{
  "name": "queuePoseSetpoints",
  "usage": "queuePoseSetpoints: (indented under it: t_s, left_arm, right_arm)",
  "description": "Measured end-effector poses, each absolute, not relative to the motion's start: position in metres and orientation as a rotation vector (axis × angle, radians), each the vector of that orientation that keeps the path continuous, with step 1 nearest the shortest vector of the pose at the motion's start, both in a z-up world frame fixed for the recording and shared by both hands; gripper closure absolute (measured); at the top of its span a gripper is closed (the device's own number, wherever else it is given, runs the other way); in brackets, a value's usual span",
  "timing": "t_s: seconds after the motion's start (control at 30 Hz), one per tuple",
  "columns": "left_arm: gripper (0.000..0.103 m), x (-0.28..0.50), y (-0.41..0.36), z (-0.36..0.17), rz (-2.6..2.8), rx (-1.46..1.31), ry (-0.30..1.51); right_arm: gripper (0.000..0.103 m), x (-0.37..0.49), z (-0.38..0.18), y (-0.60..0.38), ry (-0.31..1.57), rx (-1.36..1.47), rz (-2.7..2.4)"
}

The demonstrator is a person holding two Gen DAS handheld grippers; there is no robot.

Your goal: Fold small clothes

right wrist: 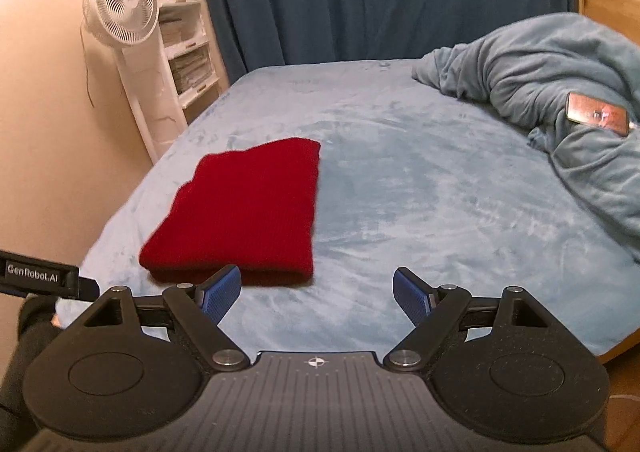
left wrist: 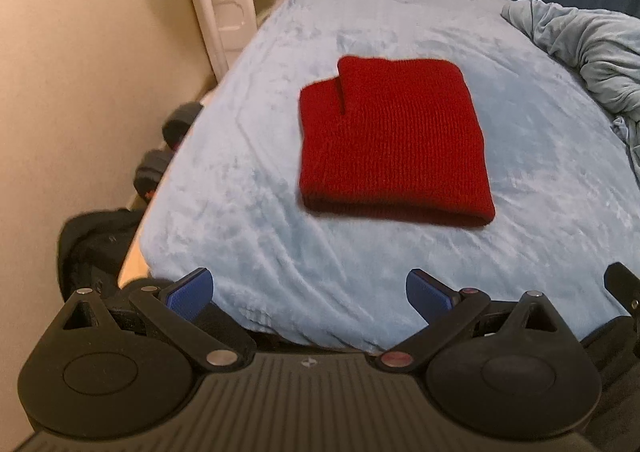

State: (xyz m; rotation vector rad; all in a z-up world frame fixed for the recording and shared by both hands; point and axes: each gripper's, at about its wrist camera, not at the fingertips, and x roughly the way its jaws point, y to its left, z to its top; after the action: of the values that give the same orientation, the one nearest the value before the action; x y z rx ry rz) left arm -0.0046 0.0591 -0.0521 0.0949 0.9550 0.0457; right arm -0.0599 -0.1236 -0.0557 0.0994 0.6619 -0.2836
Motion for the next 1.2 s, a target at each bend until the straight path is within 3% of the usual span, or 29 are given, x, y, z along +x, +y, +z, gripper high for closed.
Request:
queuePoseSetpoints:
  t_s: [0.57, 1.2]
  left_arm:
    - [0.000, -0.043, 0.055, -0.035, 0.002, 0.114, 0.909]
    - [0.000, -0.025, 0.071, -0.046, 0.004, 0.034, 0.933]
  right_arm:
    - [0.019, -0.093, -0.046, -0.119, 0.575, 0.144, -0.289]
    - [0.019, -0.081, -0.047, -0.124, 0.613, 0.140, -0.301]
